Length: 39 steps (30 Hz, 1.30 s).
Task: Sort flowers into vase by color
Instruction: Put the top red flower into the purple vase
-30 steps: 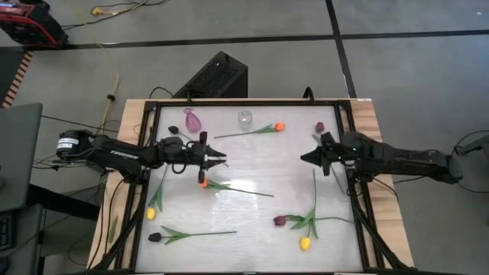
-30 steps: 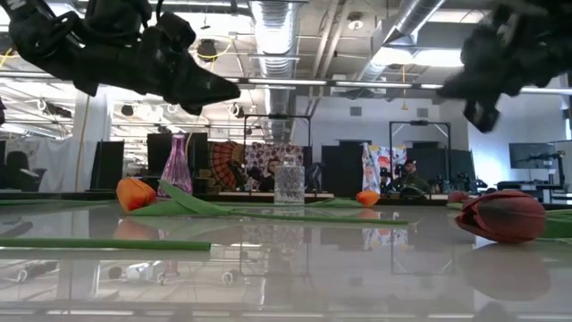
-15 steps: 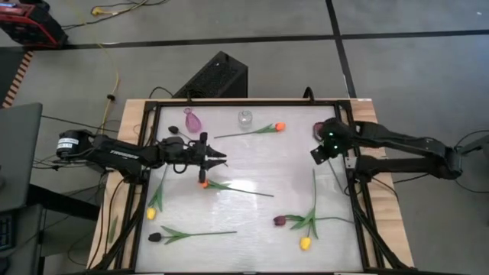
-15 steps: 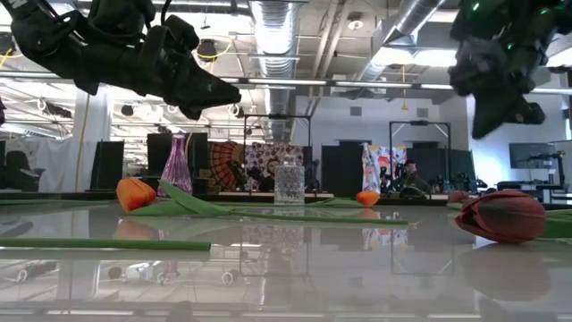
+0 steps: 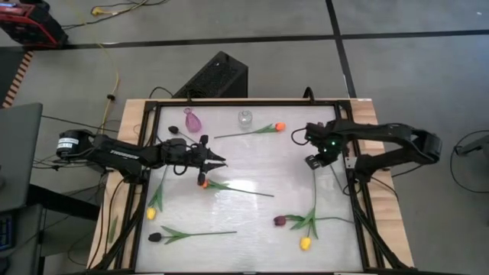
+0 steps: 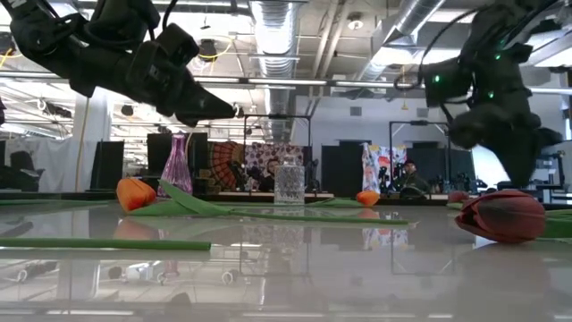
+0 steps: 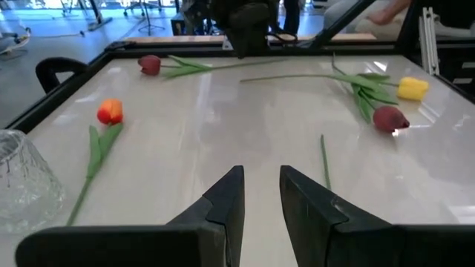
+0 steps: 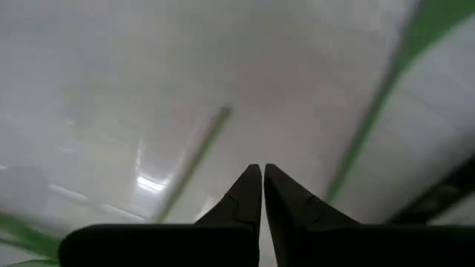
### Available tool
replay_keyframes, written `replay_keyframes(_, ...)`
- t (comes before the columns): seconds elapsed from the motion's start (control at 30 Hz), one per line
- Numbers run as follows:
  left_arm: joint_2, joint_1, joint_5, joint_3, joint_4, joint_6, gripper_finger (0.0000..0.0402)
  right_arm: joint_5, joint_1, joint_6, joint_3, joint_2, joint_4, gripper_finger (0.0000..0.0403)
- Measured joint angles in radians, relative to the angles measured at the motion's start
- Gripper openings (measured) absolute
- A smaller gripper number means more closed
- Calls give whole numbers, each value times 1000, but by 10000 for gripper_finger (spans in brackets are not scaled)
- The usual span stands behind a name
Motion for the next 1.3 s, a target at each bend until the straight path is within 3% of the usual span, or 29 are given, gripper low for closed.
replay_keyframes(0.37, 0, 0, -4, 0, -7, -5, 75, 109, -120, -93, 0, 126, -37, 95)
replay_keyframes(0.8, 0, 0, -7, -1, -7, 0, 75, 144, -200, -223, 2, 287, 36, 119)
replay_keyframes(1.13, 0, 0, -7, -1, -13, -3, 75, 148, -201, -259, 2, 314, 58, 114)
replay_keyframes(1.3, 0, 0, -6, -1, -13, -11, 75, 134, -205, -259, 0, 314, 70, 67)
